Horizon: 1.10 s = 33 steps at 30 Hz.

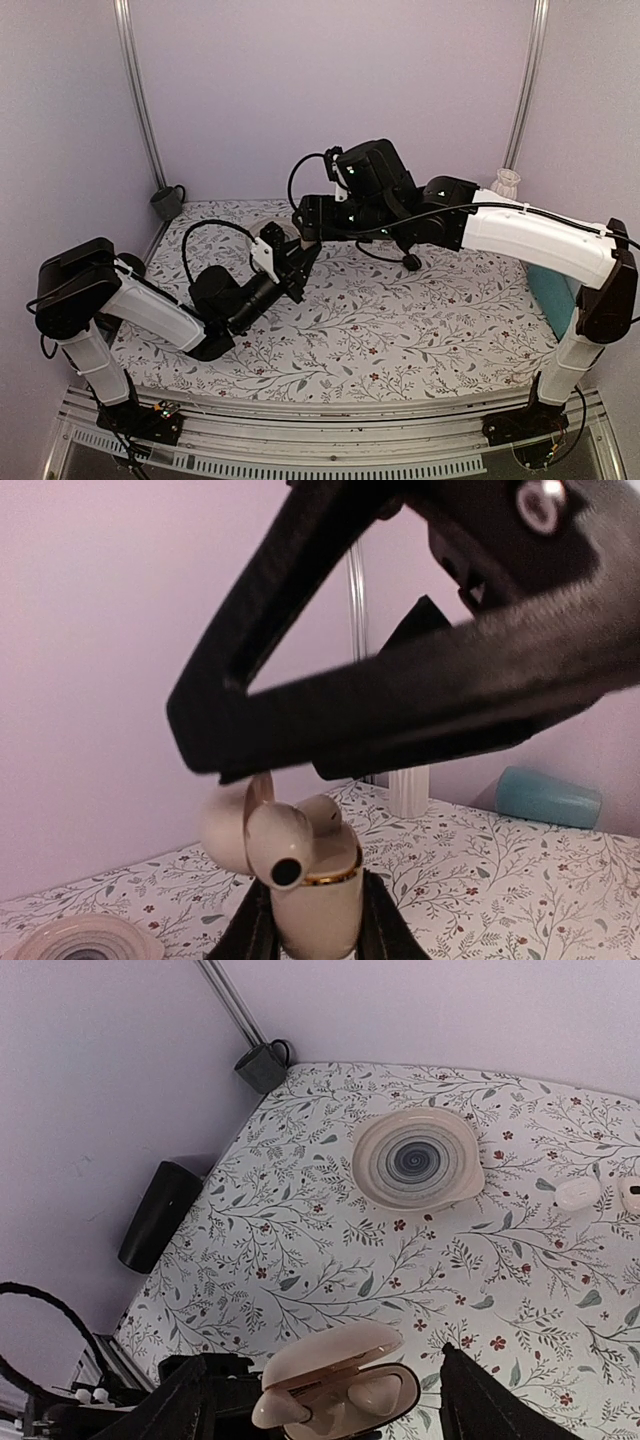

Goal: Insert the wireless bluetooth earbuds into the charging case
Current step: Adjust the left earbud in the left side groove of the charging case.

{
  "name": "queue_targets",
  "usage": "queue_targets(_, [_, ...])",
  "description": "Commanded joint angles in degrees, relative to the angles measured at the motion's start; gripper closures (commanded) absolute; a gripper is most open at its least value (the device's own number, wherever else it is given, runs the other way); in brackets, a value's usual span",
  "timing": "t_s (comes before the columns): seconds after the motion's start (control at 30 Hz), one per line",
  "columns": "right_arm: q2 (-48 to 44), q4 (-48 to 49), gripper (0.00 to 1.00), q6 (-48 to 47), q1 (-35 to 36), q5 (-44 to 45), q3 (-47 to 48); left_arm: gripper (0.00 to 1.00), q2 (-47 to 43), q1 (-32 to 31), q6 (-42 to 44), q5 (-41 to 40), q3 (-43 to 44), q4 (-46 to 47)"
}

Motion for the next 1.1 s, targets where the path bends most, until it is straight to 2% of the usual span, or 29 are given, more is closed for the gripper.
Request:
queue_targets(0.0, [1.7, -3.4, 0.22, -0.7, 0.4, 0.4, 1.6, 1.00, -1.1, 0.4, -0.2, 0.2, 1.0, -0.1])
queue_targets(1.07, [-0.3, -4.3, 0.26, 0.4, 0.4, 0.7, -1.2, 1.00, -1.3, 0.4, -0.4, 0.1, 0.7, 0.8])
